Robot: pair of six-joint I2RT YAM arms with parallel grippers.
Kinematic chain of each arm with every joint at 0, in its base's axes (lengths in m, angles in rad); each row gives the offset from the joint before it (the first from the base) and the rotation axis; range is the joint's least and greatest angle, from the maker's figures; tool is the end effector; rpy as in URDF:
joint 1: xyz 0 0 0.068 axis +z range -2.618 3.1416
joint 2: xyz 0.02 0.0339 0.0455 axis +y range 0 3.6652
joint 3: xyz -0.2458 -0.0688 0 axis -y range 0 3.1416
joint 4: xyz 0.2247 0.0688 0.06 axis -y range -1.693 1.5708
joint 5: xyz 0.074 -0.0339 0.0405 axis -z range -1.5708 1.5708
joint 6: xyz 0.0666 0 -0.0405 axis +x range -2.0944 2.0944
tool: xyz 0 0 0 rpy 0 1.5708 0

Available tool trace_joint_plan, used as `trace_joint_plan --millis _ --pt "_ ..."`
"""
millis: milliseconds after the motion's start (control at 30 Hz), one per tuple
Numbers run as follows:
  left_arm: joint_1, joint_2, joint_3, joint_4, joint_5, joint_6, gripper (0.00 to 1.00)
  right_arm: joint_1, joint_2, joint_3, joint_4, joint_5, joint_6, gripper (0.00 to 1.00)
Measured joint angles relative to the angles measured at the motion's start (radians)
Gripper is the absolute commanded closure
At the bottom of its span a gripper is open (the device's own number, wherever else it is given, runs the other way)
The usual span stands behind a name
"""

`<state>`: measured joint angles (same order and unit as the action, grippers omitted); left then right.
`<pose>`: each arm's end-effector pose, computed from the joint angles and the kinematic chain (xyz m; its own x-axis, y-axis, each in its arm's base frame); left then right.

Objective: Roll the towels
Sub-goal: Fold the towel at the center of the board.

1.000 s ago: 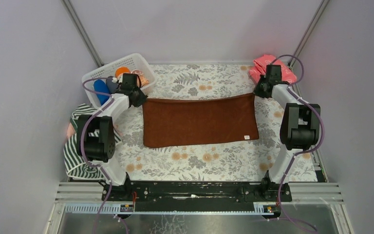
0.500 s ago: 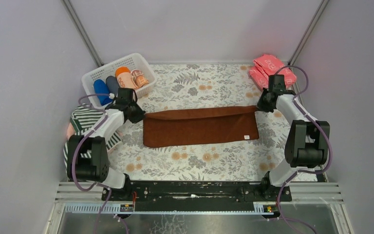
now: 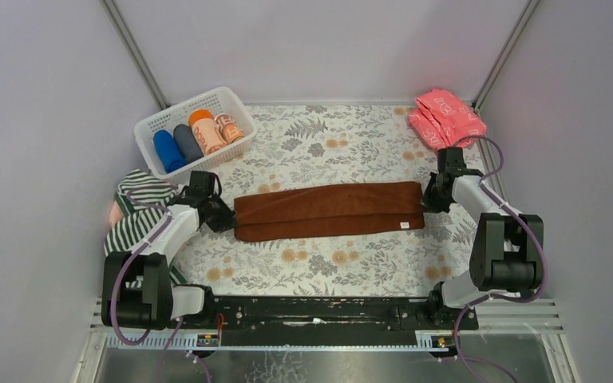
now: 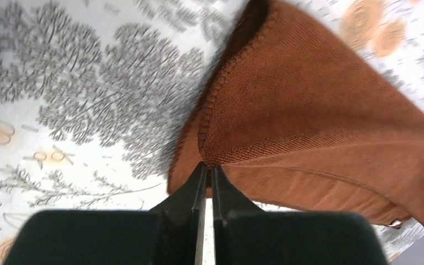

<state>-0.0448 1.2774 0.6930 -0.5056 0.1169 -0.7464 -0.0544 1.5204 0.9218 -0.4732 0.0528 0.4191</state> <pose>0.2337 -0.0183 0.1506 -0.7170 -0.6429 -0.2693 -0.5292 0.7536 -0.3899 0.2937 -0.0195 0.1586 -0.7685 0.4488 -0.4560 0.4294 0.8902 0.1524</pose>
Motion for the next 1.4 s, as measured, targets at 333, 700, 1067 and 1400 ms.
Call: trace_joint_plan --millis 333,700,1067,1400 --pt "0.003 -0.048 -0.089 -0.049 0.016 -0.038 1.00 0.000 -0.032 -0.059 -0.012 0.034 0.025 1.00" --pt "0.034 -0.039 -0.014 -0.097 0.000 -0.023 1.00 0.000 -0.066 -0.057 -0.025 0.070 0.028 1.00" --pt "0.035 -0.050 -0.066 -0.124 0.043 -0.031 1.00 -0.011 -0.085 -0.073 -0.033 0.069 0.036 1.00" --pt "0.053 -0.090 -0.100 -0.148 0.019 -0.092 1.00 -0.016 -0.077 -0.119 -0.030 0.058 0.045 1.00"
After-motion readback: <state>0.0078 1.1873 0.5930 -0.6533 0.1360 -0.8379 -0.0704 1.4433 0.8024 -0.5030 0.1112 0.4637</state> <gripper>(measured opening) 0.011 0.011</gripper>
